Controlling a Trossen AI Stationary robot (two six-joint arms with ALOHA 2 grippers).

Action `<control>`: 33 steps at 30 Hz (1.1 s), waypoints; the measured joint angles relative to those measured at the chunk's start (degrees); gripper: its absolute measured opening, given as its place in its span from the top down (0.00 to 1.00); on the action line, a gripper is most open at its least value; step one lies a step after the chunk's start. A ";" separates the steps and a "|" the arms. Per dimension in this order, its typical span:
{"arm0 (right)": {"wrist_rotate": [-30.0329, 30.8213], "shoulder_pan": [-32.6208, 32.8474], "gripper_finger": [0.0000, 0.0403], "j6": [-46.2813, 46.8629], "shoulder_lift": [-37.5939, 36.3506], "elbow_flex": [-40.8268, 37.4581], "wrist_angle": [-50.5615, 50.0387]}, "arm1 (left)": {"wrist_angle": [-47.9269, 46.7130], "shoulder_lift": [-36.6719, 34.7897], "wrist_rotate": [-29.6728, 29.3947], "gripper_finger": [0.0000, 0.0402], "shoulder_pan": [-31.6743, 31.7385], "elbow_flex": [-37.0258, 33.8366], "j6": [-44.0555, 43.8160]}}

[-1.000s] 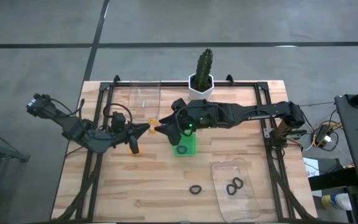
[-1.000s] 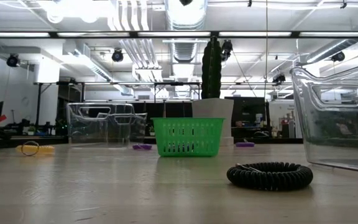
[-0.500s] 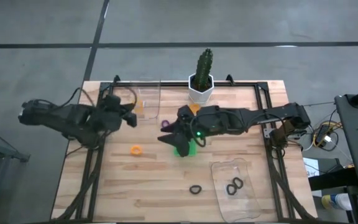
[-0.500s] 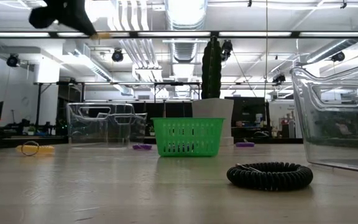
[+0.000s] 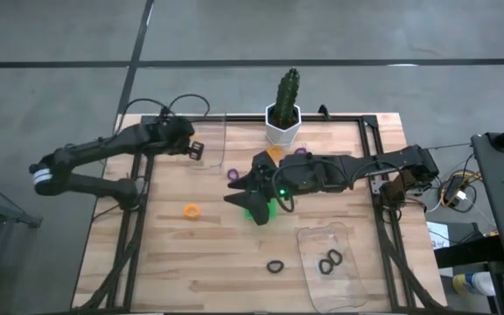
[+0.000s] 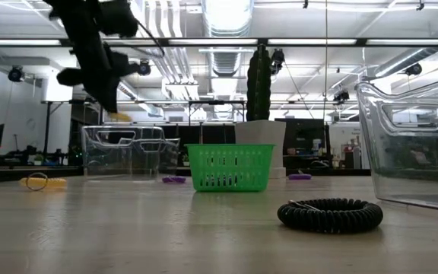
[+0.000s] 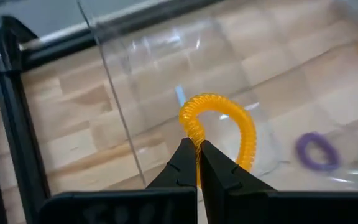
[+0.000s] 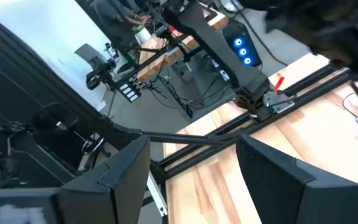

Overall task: Sort spring keychains
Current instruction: Put the bottom yellow spring keychain into the top transparent bin, then put the left yellow spring keychain into the top transparent bin

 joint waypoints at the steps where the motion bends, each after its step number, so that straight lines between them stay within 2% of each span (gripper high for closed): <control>1: 0.00 0.00 0.42 -0.17 0.00 0.00 0.02 | 0.20 1.35 0.40 1.00 0.57 -0.26 0.69; 5: 0.00 -0.04 0.42 -0.23 0.00 0.00 -0.01 | 0.51 6.97 3.56 0.99 2.17 -0.41 2.72; 9: -0.04 0.00 0.42 -0.24 0.00 0.00 0.00 | 0.58 11.99 4.21 0.95 2.43 -0.34 2.13; 14: -0.13 0.09 0.42 -0.43 0.00 0.00 -0.05 | 2.35 14.01 6.10 0.86 2.38 0.21 2.18; 21: -0.22 0.20 0.42 -0.58 -0.31 0.00 -0.24 | 1.87 10.40 5.93 0.71 2.36 1.93 2.51; 24: -0.22 0.33 0.42 -1.58 -1.05 0.00 -0.28 | -1.16 7.91 6.09 0.67 2.04 3.56 0.97; 28: -0.23 0.46 0.42 -3.48 -2.84 0.00 -0.57 | -2.50 3.17 8.33 0.67 -1.68 5.31 0.72; 33: -0.22 0.46 0.42 -5.49 -5.20 0.00 -0.65 | -4.12 -1.76 14.94 0.67 -9.40 5.77 -4.26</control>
